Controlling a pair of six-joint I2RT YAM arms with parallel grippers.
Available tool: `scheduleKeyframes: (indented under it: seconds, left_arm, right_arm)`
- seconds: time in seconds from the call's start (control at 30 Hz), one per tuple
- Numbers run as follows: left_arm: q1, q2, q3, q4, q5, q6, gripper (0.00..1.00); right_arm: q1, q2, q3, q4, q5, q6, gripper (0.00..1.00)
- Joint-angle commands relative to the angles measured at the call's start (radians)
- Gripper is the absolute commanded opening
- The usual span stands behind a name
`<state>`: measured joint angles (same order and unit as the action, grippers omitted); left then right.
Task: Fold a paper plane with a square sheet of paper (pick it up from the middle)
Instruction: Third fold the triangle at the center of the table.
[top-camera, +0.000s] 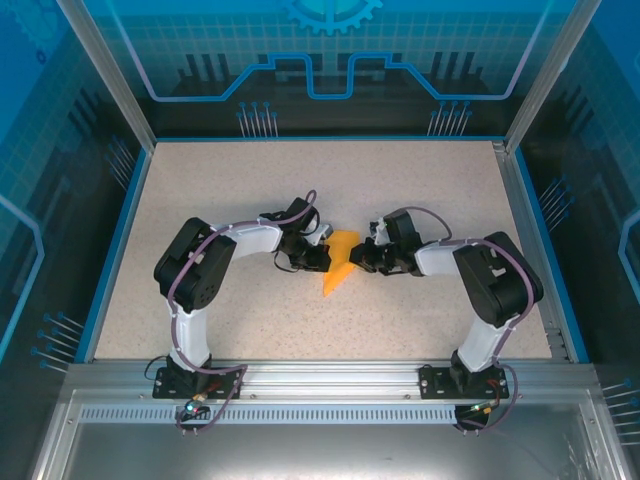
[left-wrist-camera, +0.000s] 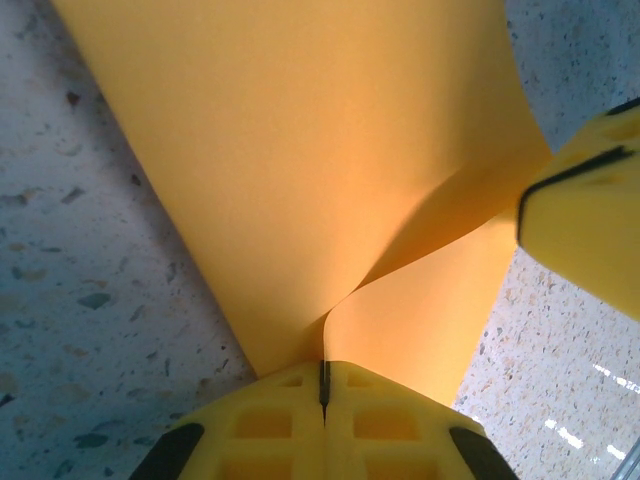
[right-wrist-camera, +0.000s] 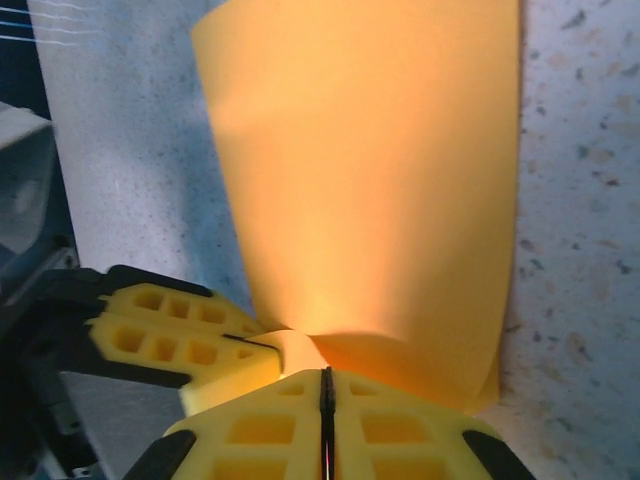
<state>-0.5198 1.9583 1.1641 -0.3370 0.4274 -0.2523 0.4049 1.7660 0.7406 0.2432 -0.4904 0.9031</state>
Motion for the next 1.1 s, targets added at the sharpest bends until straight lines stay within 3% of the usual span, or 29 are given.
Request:
scheduleKeyframes:
  seconds: [0.0, 0.2, 0.47, 0.8, 1.07]
  left_arm:
    - [-0.002, 0.031, 0.006, -0.042, -0.006, 0.027, 0.04]
    - [-0.003, 0.031, 0.006, -0.045, -0.006, 0.03, 0.04]
    - [-0.002, 0.028, 0.008, -0.05, -0.006, 0.033, 0.04]
    - [-0.002, 0.028, 0.003, -0.049, -0.007, 0.033, 0.04]
    - [-0.002, 0.027, 0.004, -0.049, -0.006, 0.033, 0.04]
  right_arm:
    - [-0.013, 0.032, 0.009, -0.036, 0.004, -0.028, 0.09]
    - [-0.015, 0.055, 0.009, -0.058, 0.007, -0.036, 0.1]
    - [-0.056, -0.028, 0.041, -0.112, -0.027, -0.067, 0.11]
    - [-0.083, 0.041, 0.044, -0.044, -0.089, -0.057, 0.11]
    - [-0.082, 0.064, 0.027, -0.062, -0.045, -0.073, 0.11]
